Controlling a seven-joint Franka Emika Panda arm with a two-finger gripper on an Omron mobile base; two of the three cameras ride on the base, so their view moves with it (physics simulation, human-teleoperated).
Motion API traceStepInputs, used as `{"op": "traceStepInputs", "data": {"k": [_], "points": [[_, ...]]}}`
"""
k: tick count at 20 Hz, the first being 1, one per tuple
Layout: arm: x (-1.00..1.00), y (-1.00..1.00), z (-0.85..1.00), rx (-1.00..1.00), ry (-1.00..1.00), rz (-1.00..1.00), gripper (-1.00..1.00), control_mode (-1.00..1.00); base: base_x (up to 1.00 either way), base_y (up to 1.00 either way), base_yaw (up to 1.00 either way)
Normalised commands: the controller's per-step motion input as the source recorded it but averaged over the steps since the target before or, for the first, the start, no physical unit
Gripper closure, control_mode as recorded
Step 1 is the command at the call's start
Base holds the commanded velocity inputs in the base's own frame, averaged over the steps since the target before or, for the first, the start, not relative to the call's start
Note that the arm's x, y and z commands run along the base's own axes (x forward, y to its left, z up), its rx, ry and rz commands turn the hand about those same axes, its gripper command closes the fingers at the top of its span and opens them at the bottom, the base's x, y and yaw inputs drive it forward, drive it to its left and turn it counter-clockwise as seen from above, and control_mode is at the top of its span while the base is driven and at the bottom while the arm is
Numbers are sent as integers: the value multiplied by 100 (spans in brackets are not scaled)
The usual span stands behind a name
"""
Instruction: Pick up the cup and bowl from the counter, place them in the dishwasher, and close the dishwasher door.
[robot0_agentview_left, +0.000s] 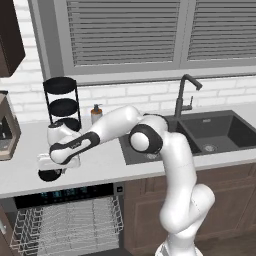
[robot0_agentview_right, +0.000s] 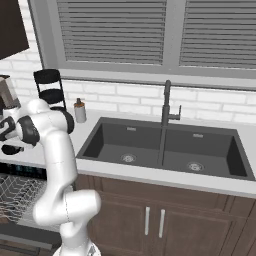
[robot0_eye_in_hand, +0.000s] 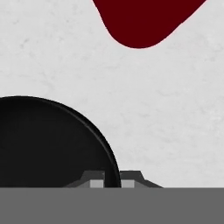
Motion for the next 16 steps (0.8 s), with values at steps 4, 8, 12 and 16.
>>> {"op": "traceStepInputs", "data": {"k": [4,8,12,16], "points": [[-25,0,-3,0,0,0,100,-100,0,0,0],[-97,-9,-8,0,0,0,100,-100,0,0,0],[-100,-16,-12,0,0,0,100,-100,0,0,0],[-100,-27,-10,2,0,0,100,-100,0,0,0]]}}
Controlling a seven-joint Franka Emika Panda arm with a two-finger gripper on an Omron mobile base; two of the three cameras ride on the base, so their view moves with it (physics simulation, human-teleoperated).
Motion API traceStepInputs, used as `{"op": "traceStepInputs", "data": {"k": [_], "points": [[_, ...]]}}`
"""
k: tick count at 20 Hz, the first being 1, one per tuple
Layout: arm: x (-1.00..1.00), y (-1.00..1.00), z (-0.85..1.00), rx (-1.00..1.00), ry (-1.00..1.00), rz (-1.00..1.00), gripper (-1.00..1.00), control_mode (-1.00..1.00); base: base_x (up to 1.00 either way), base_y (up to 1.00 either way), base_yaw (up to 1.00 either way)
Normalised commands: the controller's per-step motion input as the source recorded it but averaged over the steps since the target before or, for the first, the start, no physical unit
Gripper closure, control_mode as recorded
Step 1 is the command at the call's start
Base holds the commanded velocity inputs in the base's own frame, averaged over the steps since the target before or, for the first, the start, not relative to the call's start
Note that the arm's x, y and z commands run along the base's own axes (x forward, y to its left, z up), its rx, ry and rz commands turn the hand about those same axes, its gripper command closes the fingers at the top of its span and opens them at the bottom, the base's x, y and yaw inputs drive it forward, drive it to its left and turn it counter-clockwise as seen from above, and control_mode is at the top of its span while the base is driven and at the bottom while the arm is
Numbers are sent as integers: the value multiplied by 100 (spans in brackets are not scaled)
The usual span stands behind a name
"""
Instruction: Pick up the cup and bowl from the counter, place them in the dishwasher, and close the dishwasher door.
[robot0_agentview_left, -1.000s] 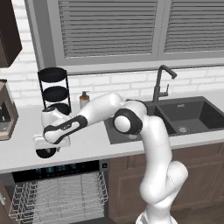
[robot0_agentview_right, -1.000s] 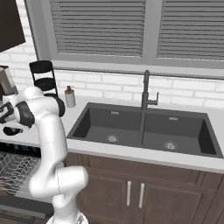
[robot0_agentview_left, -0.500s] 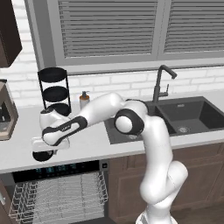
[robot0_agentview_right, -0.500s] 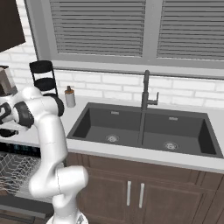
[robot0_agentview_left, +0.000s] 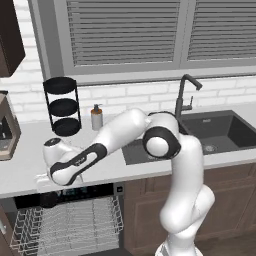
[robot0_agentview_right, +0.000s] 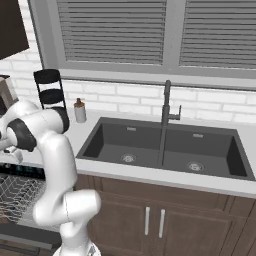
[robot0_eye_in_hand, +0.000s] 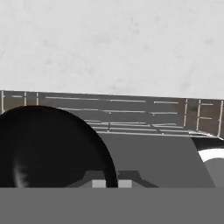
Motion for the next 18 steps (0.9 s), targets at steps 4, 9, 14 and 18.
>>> {"op": "traceStepInputs", "data": {"k": [4,9,14,18], "points": [[-100,-31,-4,6,0,0,100,-100,0,0,0],[-100,-5,18,12,-8,0,100,-100,0,0,0],[-100,0,2,13,-31,-5,100,-100,0,0,0],[-67,-2,0,14,-39,-16,100,-100,0,0,0]]}}
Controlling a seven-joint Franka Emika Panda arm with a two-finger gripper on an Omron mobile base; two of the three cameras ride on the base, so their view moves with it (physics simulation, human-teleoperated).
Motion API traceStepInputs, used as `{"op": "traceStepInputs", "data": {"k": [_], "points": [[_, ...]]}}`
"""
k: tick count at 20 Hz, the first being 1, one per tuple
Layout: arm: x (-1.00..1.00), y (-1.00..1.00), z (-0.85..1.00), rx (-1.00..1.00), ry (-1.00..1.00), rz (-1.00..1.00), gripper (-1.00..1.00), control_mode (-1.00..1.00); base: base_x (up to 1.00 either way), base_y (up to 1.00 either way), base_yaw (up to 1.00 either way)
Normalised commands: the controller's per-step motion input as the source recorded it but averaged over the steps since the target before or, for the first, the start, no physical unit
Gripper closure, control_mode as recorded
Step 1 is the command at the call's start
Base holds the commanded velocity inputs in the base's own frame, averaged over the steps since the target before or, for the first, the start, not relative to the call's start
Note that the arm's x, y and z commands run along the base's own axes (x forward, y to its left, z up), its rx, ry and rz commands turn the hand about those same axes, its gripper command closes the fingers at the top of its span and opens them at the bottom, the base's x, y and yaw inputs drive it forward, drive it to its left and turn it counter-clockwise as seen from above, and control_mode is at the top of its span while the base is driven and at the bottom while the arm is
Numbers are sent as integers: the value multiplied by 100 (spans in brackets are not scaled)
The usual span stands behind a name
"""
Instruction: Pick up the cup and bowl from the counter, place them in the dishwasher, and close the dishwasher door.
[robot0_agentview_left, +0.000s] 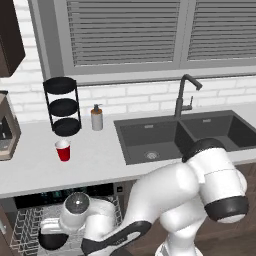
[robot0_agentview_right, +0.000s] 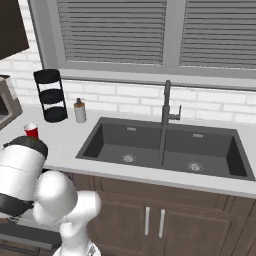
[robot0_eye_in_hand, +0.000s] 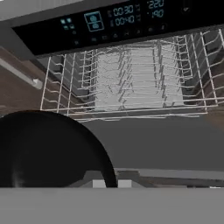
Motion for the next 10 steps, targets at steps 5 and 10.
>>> {"op": "traceStepInputs", "data": {"k": [5,10], "points": [[-8,-5,5,15,-32,-23,100,-100,0,0,0],[15,0,74,11,-9,-24,100,-100,0,0,0]]}}
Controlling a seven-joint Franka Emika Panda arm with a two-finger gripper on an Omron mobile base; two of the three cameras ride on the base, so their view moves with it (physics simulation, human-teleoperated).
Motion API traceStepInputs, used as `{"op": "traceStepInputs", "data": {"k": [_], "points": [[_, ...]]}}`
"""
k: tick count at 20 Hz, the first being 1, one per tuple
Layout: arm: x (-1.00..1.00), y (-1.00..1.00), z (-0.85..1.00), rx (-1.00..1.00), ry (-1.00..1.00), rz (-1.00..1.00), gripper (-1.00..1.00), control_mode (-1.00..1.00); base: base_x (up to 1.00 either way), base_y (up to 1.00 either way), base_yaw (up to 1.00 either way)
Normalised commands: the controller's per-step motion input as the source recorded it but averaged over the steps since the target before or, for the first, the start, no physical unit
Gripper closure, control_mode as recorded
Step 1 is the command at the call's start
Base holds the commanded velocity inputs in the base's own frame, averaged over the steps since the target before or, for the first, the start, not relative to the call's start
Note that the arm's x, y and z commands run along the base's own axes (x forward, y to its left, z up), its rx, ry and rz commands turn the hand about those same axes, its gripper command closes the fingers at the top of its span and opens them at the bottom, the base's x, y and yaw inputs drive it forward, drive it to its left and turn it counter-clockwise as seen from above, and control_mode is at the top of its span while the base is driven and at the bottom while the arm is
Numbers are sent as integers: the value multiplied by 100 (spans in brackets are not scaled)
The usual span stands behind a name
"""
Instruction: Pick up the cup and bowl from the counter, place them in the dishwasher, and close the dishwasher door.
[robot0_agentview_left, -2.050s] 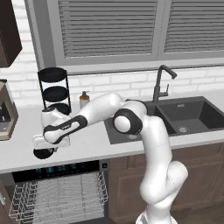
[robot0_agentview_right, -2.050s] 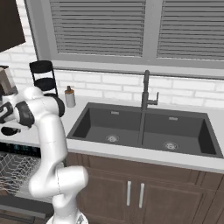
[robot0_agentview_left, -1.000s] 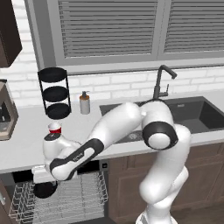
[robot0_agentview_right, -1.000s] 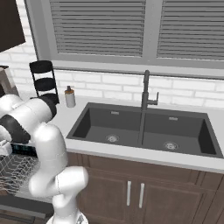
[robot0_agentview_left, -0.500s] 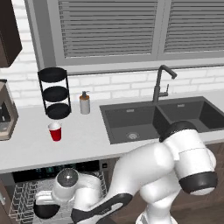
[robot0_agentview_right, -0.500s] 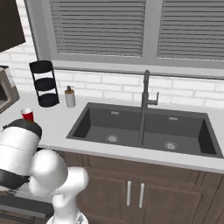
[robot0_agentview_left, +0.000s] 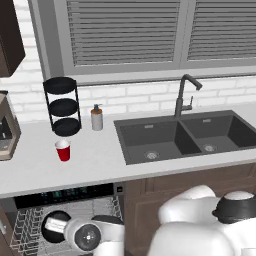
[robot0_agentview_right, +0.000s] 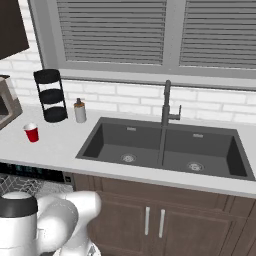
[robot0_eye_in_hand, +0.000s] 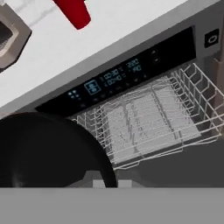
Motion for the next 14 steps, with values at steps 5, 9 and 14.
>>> {"op": "traceStepInputs", "data": {"k": [5,9,14], "points": [[20,0,74,7,22,-6,100,-100,0,0,0],[15,0,11,0,44,2,100,-100,0,0,0],[5,0,-4,0,29,8,100,-100,0,0,0]]}}
